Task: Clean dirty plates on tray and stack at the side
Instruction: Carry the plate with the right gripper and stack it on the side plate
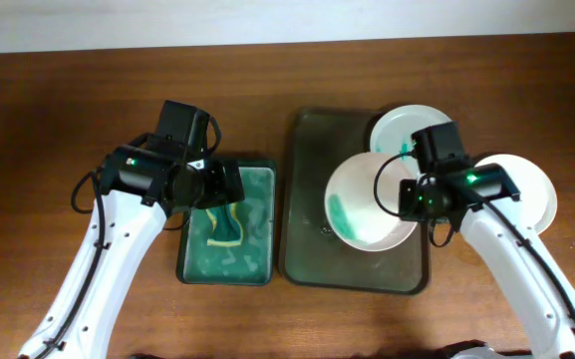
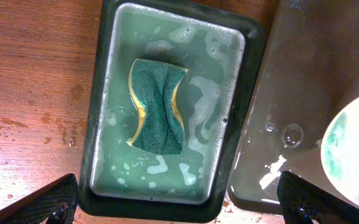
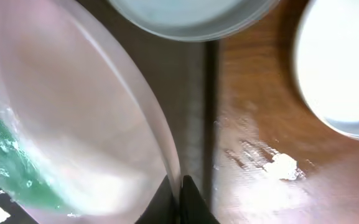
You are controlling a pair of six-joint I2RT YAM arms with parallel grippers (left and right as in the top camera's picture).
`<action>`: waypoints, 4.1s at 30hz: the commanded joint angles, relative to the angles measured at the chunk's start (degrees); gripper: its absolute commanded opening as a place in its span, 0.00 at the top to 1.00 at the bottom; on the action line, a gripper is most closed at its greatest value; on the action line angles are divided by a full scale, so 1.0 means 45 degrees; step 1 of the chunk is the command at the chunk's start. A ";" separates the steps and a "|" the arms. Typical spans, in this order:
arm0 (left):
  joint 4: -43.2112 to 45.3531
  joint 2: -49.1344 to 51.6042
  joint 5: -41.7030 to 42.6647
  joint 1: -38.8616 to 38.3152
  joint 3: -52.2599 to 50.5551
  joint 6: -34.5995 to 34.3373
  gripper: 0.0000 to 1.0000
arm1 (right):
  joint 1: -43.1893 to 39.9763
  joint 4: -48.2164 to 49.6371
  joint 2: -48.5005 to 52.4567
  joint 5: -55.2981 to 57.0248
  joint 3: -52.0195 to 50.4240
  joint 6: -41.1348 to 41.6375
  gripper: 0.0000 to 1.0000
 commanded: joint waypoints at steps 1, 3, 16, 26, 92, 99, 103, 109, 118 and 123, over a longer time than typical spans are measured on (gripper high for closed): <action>-0.0005 -0.0117 0.0000 0.0044 0.0102 0.0117 0.00 | 0.1073 -0.0248 -0.0233 0.2467 -0.0010 0.1088 0.96; -0.0005 -0.0117 0.0000 0.0044 0.0102 0.0117 0.00 | 0.1909 -0.0389 -0.0233 0.3279 -0.0010 0.1462 0.96; -0.0005 -0.0117 0.0000 0.0044 0.0102 0.0117 0.00 | 0.6815 -0.0612 -0.0233 0.9957 -0.0010 0.1588 0.96; -0.0005 -0.0117 0.0000 0.0044 0.0102 0.0117 0.00 | 0.8189 -0.0612 -0.0233 1.1540 -0.0005 0.1583 0.96; -0.0019 -0.0117 0.0000 0.0044 0.0102 0.0117 0.00 | 0.8160 0.0539 -0.0233 1.0754 0.0486 -0.1933 0.96; -0.0019 -0.0117 0.0000 0.0044 0.0102 0.0117 0.01 | 0.7946 0.0573 -0.0233 1.0739 0.0486 -0.0296 0.96; -0.0019 -0.0117 0.0000 0.0044 0.0102 0.0117 0.00 | 0.5513 0.1205 -0.0233 0.6125 0.0486 0.0228 0.96; -0.0019 -0.0117 0.0000 0.0044 0.0102 0.0117 0.00 | -0.0680 0.1423 -0.0233 -0.2900 0.0486 -0.1205 0.96; -0.0019 -0.0117 0.0000 0.0044 0.0102 0.0117 0.00 | -1.0205 0.2812 0.0219 -0.6173 0.0486 -0.0656 0.96; -0.0019 -0.0117 0.0000 0.0044 0.0102 0.0117 0.00 | -1.2818 0.3517 0.1297 -0.4745 0.0486 0.0636 0.96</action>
